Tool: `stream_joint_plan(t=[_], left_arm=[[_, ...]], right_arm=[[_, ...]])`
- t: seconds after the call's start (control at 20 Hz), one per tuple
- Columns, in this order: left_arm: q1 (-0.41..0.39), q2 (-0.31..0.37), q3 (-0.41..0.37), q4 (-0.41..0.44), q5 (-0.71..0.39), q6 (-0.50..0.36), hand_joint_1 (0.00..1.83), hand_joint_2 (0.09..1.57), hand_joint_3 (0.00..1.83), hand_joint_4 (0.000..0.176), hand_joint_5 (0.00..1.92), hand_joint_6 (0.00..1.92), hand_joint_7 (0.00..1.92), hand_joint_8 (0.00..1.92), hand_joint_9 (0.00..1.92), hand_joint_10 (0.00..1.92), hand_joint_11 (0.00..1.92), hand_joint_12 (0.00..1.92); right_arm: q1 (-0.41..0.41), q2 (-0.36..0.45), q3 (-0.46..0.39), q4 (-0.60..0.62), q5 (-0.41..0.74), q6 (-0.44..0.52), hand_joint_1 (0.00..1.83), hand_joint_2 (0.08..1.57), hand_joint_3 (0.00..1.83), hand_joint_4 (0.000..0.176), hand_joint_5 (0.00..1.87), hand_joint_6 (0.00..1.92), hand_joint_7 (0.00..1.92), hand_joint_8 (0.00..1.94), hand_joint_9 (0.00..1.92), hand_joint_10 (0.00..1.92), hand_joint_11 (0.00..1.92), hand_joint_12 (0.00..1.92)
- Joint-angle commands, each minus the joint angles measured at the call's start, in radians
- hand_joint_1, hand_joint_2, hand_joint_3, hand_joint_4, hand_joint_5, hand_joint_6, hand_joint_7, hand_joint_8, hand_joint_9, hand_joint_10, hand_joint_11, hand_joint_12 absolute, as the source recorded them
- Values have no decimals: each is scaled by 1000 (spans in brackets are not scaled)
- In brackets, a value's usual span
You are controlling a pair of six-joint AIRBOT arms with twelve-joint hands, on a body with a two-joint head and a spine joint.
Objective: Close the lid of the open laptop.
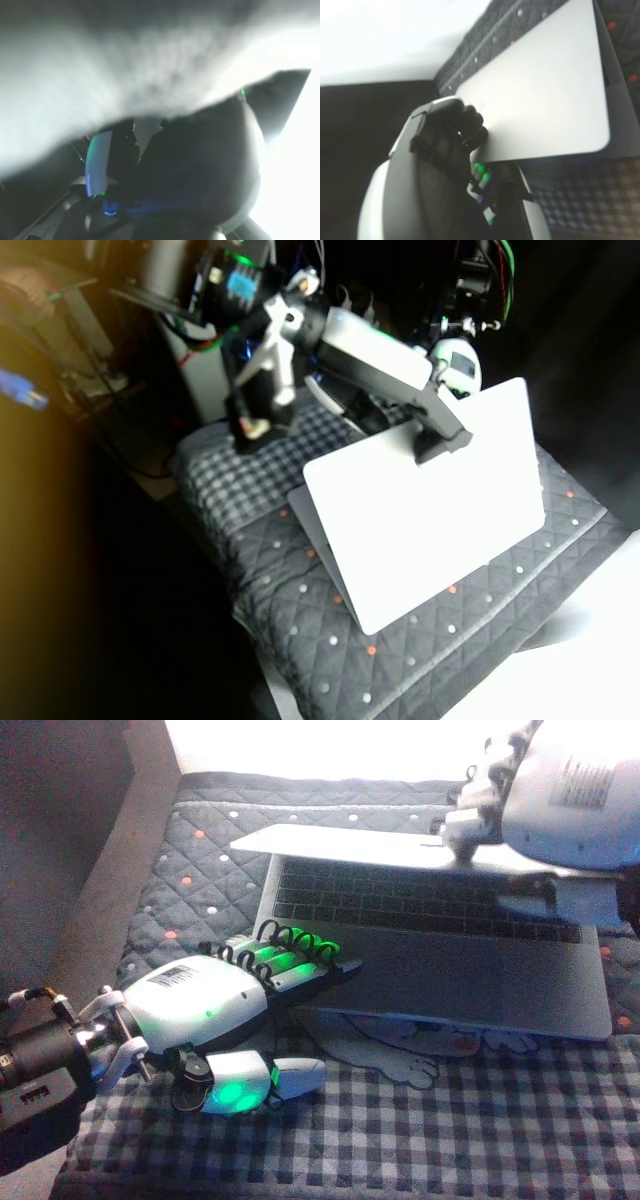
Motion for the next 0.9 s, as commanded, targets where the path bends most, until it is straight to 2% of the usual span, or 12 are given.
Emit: stream_joint_plan(t=[0.0, 0.1, 0.2, 0.3, 0.4, 0.45, 0.5, 0.6, 0.65, 0.7, 0.75, 0.85], left_arm=[[13, -4, -12, -15, 6, -34, 210, 1361, 1, 31, 17, 6, 13, 4, 0, 0, 0, 0], [17, 8, -26, -16, -12, -34, 231, 1360, 0, 34, 19, 6, 15, 3, 6, 3, 0, 0], [23, 40, -61, -9, -56, -33, 158, 1367, 4, 25, 13, 3, 17, 3, 49, 21, 32, 19], [29, 82, -107, 13, -110, -34, 83, 1379, 0, 44, 3, 0, 26, 0, 71, 47, 0, 330], [32, 128, -149, 39, -172, -42, 21, 1381, 0, 48, 36, 7, 85, 8, 129, 74, 0, 592], [34, 143, -162, 52, -197, -51, 21, 1381, 0, 48, 36, 7, 85, 8, 129, 74, 0, 592], [37, 158, -174, 66, -229, -64, 0, 1404, 6, 56, 63, 13, 155, 20, 203, 101, 0, 817], [43, 190, -197, 71, -291, -65, 1, 1430, 9, 27, 188, 55, 324, 66, 363, 199, 0, 1370], [47, 205, -204, 71, -328, -73, 26, 1431, 2, 22, 267, 54, 422, 62, 340, 472, 0, 1515], [48, 213, -207, 71, -346, -77, 26, 1431, 2, 22, 267, 54, 422, 62, 340, 472, 0, 1515], [49, 226, -214, 71, -376, -80, 108, 1472, 6, 6, 407, 104, 596, 180, 286, 1050, 63, 1773], [49, 245, -222, 71, -419, -80, 271, 1476, 0, 0, 399, 368, 475, 705, 297, 1265, 129, 1877]], right_arm=[[1, 11, -6, 5, 28, -8, 553, 1394, 0, 0, 398, 630, 560, 758, 547, 1222, 429, 1812], [-10, 13, -11, 5, 13, -10, 579, 1380, 0, 0, 443, 466, 611, 683, 588, 1236, 466, 1797], [-19, 16, -15, 5, 8, -10, 610, 1379, 1, 0, 518, 300, 611, 833, 621, 1309, 562, 1821], [-27, 17, -15, 5, 6, -11, 589, 1383, 0, 0, 563, 275, 646, 635, 618, 1144, 494, 1762], [-39, 18, -13, 5, 6, -11, 575, 1384, 0, 0, 572, 280, 679, 1059, 730, 1517, 689, 1906], [-45, 18, -11, 5, 6, -11, 575, 1384, 0, 0, 572, 280, 679, 1059, 730, 1517, 689, 1906], [-52, 18, -8, 6, 6, -11, 562, 1384, 0, 0, 554, 324, 609, 1007, 637, 1448, 594, 1914], [-64, 18, -2, 15, 5, -11, 556, 1379, 0, 0, 535, 383, 639, 1010, 704, 1478, 671, 1915], [-71, 18, 3, 21, 5, -11, 556, 1376, 0, 0, 535, 414, 687, 1127, 784, 1584, 772, 1920], [-75, 18, 5, 23, 5, -12, 556, 1376, 0, 0, 535, 414, 687, 1127, 784, 1584, 772, 1920], [-83, 17, 11, 28, 5, -12, 571, 1384, 1, 0, 500, 533, 715, 1360, 851, 1710, 881, 1921], [-95, 16, 18, 38, 5, -12, 591, 1391, 1, 0, 469, 563, 612, 959, 690, 1390, 648, 1873]])
